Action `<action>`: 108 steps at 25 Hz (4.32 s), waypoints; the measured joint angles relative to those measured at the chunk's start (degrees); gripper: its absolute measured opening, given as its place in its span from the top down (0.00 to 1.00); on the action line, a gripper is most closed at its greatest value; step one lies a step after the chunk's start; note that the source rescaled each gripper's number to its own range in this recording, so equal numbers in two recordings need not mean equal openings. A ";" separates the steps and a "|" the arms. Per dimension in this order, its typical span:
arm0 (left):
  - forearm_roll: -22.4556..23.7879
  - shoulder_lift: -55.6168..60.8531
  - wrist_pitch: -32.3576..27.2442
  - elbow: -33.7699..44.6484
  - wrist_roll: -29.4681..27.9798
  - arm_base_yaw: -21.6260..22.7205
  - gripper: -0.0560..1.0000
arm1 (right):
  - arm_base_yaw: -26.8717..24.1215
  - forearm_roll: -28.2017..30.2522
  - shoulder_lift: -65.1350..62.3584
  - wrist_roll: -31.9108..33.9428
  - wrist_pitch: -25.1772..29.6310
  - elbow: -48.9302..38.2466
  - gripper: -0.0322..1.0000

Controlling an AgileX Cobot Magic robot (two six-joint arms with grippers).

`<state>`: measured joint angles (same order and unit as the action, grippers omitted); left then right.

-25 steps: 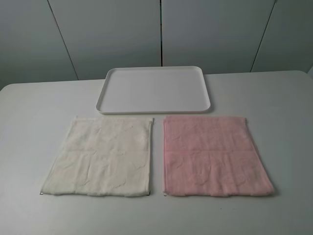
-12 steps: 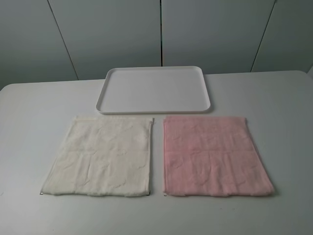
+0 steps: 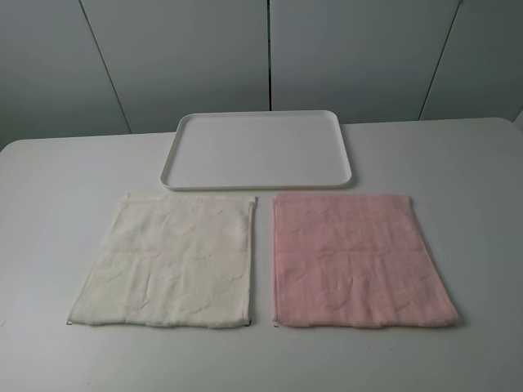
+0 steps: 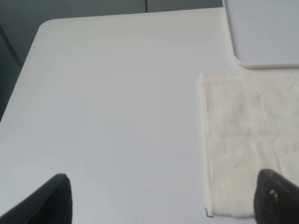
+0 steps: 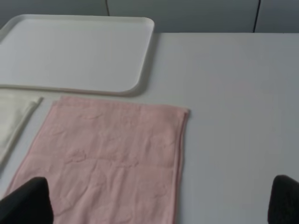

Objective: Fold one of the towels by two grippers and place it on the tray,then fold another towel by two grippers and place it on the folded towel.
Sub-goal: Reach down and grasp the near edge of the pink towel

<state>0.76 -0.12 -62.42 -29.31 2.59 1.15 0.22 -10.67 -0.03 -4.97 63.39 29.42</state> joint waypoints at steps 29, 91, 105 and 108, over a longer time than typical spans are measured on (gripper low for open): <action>-31.82 -67.29 12.68 -20.65 38.14 -8.47 0.00 | 0.00 -4.97 38.01 -13.46 -5.18 3.54 0.00; -6.88 -121.28 11.02 -48.96 33.52 -60.52 0.00 | -0.22 -0.62 70.34 -16.74 2.78 20.89 0.00; -5.64 -125.47 8.07 -52.25 32.01 -61.22 0.00 | -0.22 -0.52 70.34 -20.93 5.80 20.89 0.00; -5.40 -125.70 7.83 -52.50 31.89 -61.22 0.00 | -0.22 -0.41 70.46 -25.44 5.80 20.89 0.00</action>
<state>-4.64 -125.82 -54.59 -81.81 34.47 -60.07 0.00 -11.08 70.43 -30.41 69.19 50.32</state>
